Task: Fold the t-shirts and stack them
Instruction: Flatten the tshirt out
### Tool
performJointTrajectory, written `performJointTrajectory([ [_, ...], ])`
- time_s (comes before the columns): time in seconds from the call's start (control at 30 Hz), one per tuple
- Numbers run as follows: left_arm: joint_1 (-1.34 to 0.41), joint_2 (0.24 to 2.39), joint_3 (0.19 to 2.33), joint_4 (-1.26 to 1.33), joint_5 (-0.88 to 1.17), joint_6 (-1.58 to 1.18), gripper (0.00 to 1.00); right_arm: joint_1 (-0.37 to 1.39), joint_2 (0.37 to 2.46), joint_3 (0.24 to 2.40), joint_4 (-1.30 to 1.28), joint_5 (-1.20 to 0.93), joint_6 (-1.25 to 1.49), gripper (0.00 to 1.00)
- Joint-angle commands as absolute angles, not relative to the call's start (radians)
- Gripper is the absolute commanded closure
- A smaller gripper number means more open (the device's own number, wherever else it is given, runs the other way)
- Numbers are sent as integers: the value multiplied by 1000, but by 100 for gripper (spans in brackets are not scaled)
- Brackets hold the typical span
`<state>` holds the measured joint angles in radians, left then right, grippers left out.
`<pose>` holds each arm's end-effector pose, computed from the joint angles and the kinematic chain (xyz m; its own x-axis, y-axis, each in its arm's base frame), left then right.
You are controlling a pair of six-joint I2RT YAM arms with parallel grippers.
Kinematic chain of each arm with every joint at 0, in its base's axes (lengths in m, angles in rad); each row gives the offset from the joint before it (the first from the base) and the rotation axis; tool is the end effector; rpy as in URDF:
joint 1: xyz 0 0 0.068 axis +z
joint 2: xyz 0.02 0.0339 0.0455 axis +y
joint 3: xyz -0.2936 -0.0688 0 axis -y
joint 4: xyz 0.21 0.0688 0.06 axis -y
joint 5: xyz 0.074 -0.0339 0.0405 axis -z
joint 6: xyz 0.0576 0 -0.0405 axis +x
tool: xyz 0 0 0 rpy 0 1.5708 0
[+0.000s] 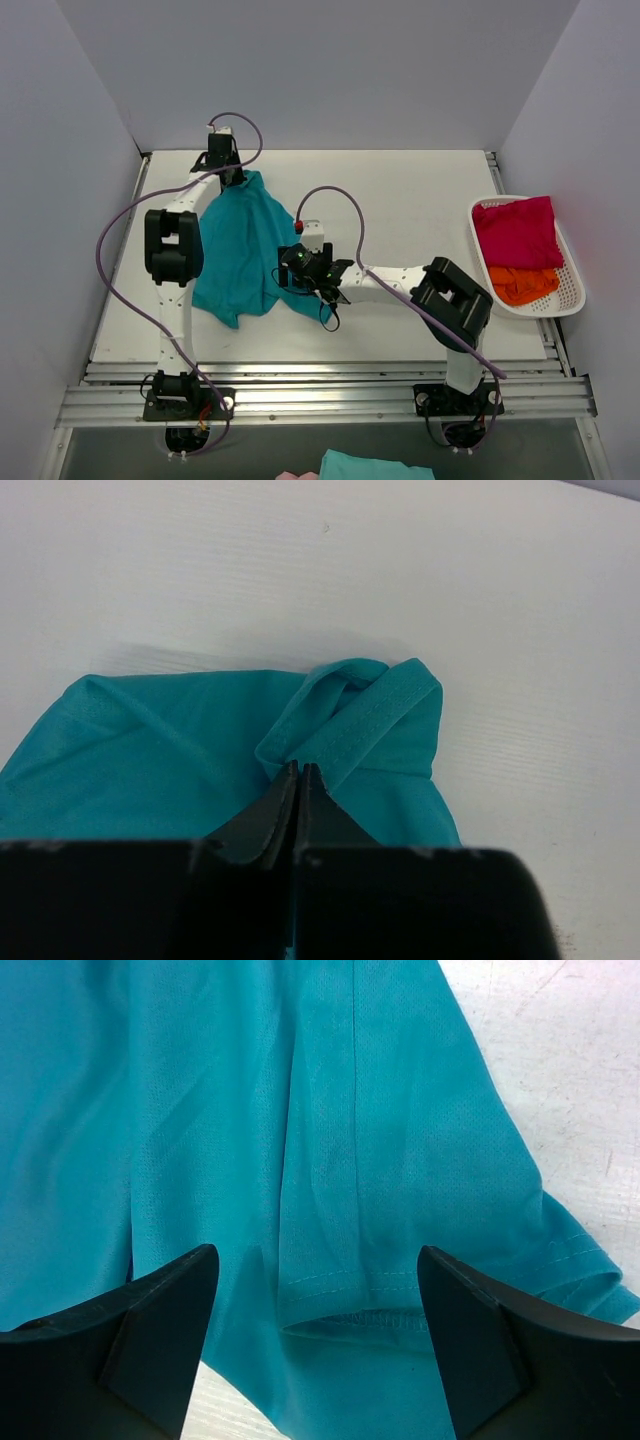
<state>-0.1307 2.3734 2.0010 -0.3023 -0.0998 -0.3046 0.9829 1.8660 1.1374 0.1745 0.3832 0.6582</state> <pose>0.5472 -0.0661 0.2150 -0.6066 -0.2213 -0.7636 -0.1356 0.9752 -0.1748 0.2455 0.3296 0.2323 -0.5951 0.1301 -0.7931 -0.2925 0.8840 0.3645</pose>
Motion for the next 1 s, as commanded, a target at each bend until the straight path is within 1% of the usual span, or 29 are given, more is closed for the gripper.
performJointTrajectory([
  [0.0, -117, 2322, 1994, -258, -89, -313, 98, 989, 1881, 1157, 169, 383, 667, 25],
  [0.07, -115, 2322, 1993, -256, -87, -314, 98, 989, 1887, 1158, 166, 385, 666, 26],
  [0.17, -115, 2322, 1991, -256, -89, -314, 98, 989, 1894, 1166, 156, 390, 666, 35],
  [0.3, -115, 2326, 1993, -256, -87, -316, 98, 989, 1898, 1170, 150, 391, 663, 56],
  [0.43, -115, 2330, 1996, -256, -87, -314, 98, 989, 1901, 1170, 146, 393, 663, 65],
  [0.53, -115, 2330, 1994, -255, -89, -314, 98, 989, 1901, 1167, 141, 399, 664, 75],
  [0.57, -115, 2329, 1994, -256, -90, -314, 98, 989, 1896, 1167, 138, 400, 664, 81],
  [0.63, -115, 2326, 1993, -259, -97, -316, 98, 989, 1893, 1167, 133, 409, 664, 86],
  [0.67, -115, 2321, 1991, -259, -103, -316, 98, 989, 1887, 1167, 126, 414, 664, 93],
  [0.7, -115, 2315, 1987, -259, -109, -319, 98, 989, 1884, 1167, 123, 417, 664, 97],
  [0.8, -115, 2270, 1951, -233, -118, -324, 98, 989, 1865, 1167, 100, 442, 660, 100],
  [0.97, -123, 2180, 1922, -256, -143, -325, 98, 989, 1787, 1169, 37, 520, 643, 100],
])
